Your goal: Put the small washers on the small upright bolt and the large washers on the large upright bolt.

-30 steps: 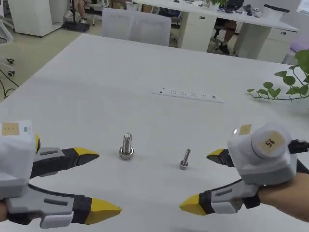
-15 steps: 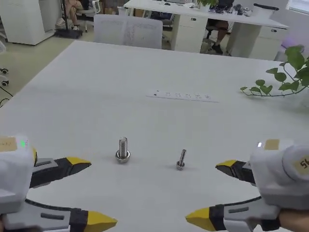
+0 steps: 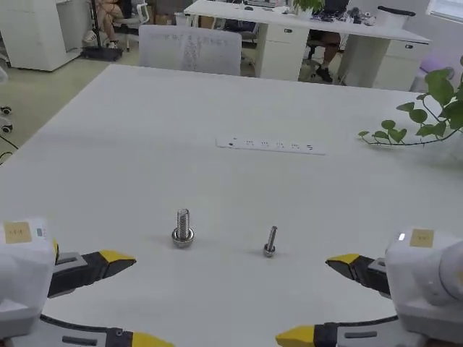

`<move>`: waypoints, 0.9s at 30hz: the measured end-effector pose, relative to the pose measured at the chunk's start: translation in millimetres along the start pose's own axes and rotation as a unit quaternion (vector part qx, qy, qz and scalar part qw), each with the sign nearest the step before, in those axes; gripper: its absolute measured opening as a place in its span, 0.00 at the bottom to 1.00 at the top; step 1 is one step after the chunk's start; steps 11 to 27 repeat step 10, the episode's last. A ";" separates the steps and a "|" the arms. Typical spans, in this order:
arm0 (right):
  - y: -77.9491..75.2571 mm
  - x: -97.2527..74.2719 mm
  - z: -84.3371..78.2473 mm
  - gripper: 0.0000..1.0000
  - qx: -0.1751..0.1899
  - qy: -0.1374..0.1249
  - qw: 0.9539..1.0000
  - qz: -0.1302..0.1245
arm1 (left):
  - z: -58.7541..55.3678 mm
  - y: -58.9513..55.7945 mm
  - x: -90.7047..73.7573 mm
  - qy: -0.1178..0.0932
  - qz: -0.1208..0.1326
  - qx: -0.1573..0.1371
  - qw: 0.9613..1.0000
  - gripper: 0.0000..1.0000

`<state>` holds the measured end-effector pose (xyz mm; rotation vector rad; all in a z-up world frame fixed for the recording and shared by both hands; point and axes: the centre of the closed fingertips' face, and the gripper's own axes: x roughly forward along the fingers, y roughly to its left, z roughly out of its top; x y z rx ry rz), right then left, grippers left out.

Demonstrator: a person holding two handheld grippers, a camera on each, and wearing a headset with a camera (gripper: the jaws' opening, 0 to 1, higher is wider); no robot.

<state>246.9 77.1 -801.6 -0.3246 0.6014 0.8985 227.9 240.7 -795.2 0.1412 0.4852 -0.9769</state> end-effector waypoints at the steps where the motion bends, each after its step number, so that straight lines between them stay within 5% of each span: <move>1: 0.3 -0.3 -0.3 0.83 0.002 0.000 1.000 0.000 | -0.6 -0.5 0.0 0.001 -0.001 -0.001 1.000 0.77; 27: 0.3 -5.2 -2.9 0.83 0.006 -0.001 1.000 -0.009 | -1.8 -4.6 1.0 0.002 -0.008 -0.001 1.000 0.77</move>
